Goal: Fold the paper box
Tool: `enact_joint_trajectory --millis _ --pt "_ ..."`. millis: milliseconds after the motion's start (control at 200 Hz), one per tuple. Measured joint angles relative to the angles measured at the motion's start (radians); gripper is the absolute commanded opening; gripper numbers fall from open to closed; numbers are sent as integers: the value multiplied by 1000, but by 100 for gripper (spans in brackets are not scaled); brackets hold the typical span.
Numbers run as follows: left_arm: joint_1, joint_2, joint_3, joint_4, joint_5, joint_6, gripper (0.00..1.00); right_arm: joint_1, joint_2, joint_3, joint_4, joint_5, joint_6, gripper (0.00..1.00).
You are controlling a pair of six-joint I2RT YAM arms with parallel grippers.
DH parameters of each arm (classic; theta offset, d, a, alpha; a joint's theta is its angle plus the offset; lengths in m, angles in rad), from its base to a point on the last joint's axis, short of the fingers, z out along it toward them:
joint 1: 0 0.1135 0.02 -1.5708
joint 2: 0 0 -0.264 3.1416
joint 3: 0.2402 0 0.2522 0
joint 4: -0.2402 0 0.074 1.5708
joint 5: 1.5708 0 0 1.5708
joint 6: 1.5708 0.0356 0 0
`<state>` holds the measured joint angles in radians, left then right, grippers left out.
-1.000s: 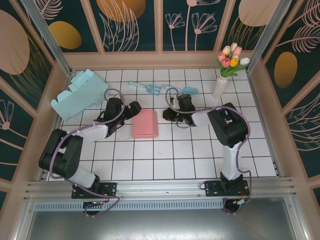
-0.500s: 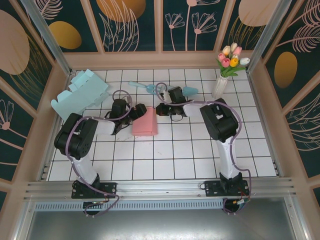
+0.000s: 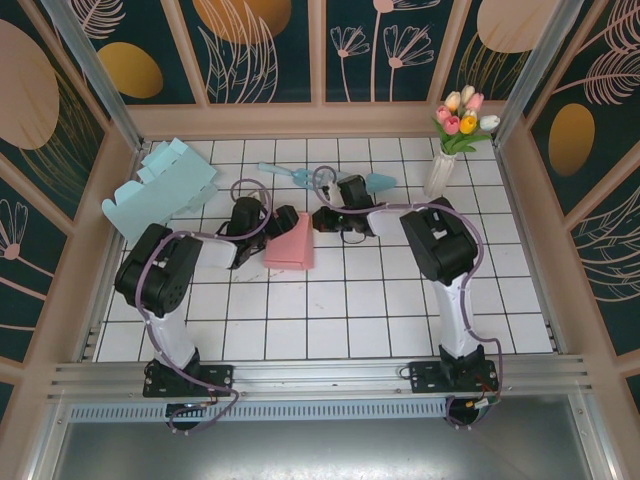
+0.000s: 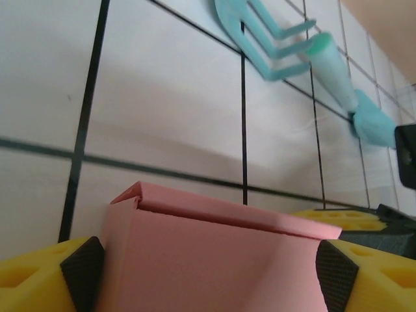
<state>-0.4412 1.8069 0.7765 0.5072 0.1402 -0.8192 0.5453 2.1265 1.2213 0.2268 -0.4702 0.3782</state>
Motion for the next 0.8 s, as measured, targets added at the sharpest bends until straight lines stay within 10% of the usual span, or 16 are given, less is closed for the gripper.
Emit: enact_joint_trajectory --millis 796 --pt "-34 -315 -288 -59 -27 -14 89 129 -411 -586 145 103 126 3"
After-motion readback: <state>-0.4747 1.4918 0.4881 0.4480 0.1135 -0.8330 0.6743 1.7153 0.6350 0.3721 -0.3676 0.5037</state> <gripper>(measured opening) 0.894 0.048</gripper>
